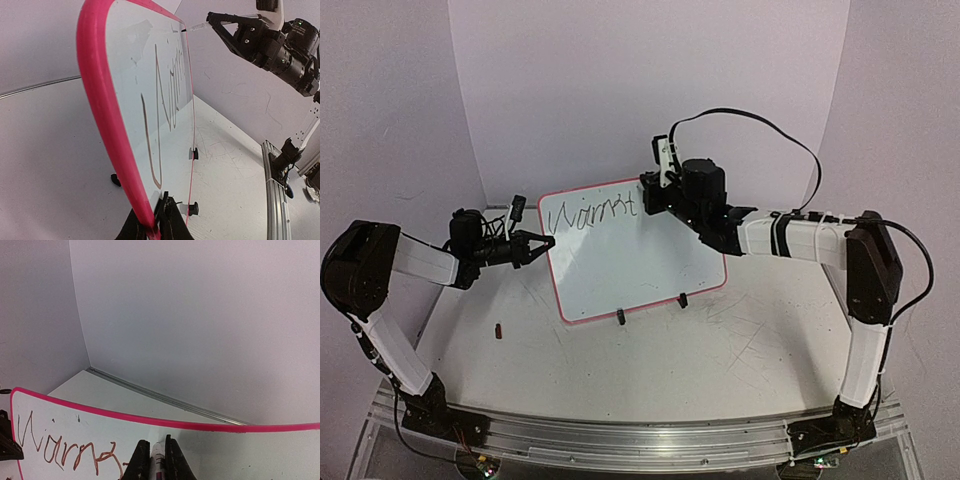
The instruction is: Write a sentence on the whiteboard
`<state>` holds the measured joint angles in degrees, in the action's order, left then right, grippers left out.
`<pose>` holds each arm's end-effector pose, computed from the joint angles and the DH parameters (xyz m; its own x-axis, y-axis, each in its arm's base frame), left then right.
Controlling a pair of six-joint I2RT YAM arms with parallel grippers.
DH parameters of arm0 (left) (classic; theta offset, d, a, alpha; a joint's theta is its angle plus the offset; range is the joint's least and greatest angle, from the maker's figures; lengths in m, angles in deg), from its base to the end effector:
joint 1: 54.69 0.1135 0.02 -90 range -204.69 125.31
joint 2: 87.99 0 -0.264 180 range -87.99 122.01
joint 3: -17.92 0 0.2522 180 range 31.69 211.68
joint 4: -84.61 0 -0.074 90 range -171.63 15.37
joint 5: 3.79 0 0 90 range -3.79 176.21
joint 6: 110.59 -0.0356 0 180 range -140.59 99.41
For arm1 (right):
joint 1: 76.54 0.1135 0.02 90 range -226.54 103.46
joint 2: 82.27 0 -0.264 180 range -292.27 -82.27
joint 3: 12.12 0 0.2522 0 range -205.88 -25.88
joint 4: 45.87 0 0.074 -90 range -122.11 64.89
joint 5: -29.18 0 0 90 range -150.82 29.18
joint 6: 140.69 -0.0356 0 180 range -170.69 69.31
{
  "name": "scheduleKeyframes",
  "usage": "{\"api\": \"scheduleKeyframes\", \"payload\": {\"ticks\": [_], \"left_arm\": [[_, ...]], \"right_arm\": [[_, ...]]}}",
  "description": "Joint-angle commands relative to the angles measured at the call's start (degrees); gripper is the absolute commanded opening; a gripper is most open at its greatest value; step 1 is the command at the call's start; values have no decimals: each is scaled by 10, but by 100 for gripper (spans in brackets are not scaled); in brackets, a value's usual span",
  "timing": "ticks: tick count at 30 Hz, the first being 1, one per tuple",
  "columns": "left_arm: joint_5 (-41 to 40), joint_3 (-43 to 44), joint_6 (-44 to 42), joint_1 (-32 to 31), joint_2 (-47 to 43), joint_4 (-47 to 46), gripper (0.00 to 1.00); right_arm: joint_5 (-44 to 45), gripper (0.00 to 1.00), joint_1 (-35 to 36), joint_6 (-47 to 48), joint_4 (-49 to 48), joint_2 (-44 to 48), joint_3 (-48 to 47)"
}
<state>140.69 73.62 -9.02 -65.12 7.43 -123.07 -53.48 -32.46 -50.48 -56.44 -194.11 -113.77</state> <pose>0.3208 -0.0885 0.1954 -0.3791 -0.0487 -0.9241 0.8288 0.4262 -0.3625 0.3449 0.3277 0.3147 0.0070 0.0017 -1.0000 -0.5982 0.8014 -0.0028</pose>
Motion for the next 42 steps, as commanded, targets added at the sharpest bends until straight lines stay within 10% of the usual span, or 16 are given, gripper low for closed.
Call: {"api": "scheduleKeyframes", "payload": {"ticks": [1,42], "left_arm": [[-47,13,-69,-1,-3,10,0],[-46,15,-69,-1,-4,13,0]], "right_arm": [[9,0,1,6,-5,-11,-36],[37,0,17,-45,18,25,54]]}}
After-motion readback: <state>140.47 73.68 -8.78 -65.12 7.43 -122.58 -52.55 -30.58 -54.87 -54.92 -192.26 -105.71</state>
